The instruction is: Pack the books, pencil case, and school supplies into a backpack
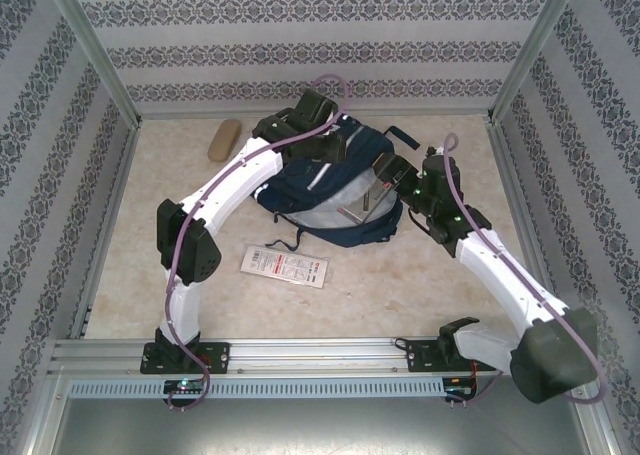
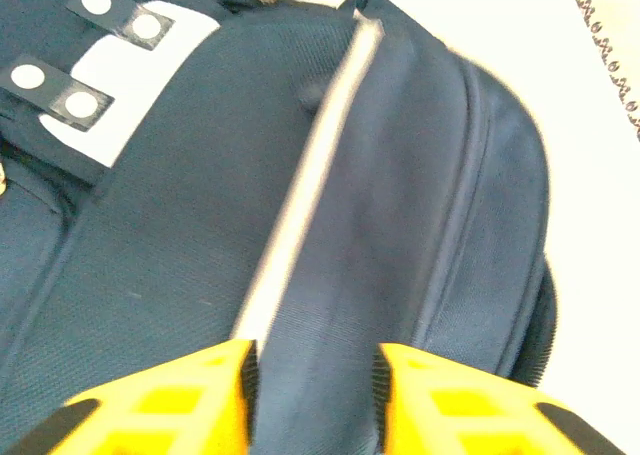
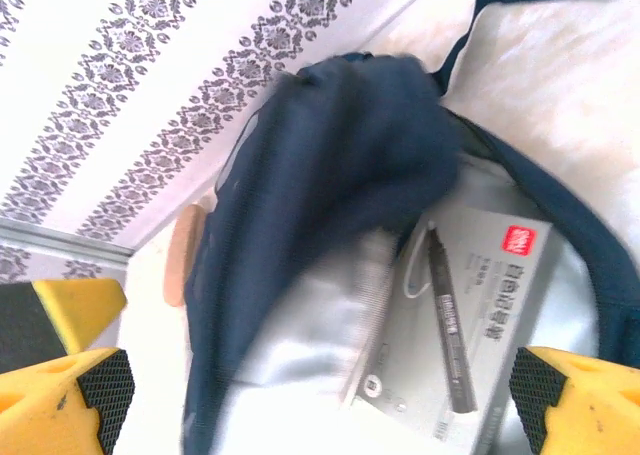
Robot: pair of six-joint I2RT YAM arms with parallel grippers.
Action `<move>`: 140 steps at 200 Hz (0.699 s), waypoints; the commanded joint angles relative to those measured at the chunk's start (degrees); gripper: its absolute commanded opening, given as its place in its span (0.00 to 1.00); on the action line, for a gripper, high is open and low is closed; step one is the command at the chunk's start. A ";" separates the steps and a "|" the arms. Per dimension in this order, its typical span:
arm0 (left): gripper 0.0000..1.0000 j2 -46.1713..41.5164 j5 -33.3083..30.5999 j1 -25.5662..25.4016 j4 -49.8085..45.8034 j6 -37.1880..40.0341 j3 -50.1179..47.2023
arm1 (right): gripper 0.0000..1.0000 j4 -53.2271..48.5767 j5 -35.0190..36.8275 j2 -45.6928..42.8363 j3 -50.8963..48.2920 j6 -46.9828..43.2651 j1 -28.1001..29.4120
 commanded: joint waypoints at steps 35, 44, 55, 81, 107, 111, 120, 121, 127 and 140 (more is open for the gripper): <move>0.81 -7.73 -2.02 4.66 2.95 0.11 -4.24 | 0.98 -15.02 11.81 0.13 7.24 -15.13 8.49; 0.90 -8.94 -2.93 6.04 3.35 0.54 -5.65 | 0.98 -14.71 10.49 0.88 7.61 -14.84 8.86; 0.97 -10.21 -3.41 8.08 3.85 0.84 -7.38 | 0.98 -14.40 8.58 1.94 8.17 -14.19 9.33; 1.00 -11.74 -3.15 13.88 5.30 2.36 -11.28 | 0.98 -14.80 9.07 4.92 10.67 -15.83 12.40; 1.00 -10.20 -2.16 20.01 6.27 2.82 -13.57 | 0.98 -15.45 8.88 7.50 13.34 -16.51 14.49; 1.00 -9.79 -1.99 20.85 6.36 2.84 -13.68 | 0.98 -15.48 8.77 7.77 13.62 -16.53 14.76; 1.00 -8.54 -1.86 22.56 6.49 2.79 -13.80 | 0.98 -15.46 8.76 8.34 14.34 -16.53 15.37; 1.00 -8.39 -1.87 22.70 6.54 2.75 -13.79 | 0.98 -15.47 8.72 8.40 14.39 -16.53 15.39; 1.00 -7.53 -1.87 23.71 6.82 2.92 -13.71 | 0.98 -15.57 8.73 8.75 14.80 -16.53 15.71; 1.00 -5.43 -1.93 25.61 7.48 2.97 -13.37 | 0.98 -15.73 8.45 9.31 15.72 -16.53 16.31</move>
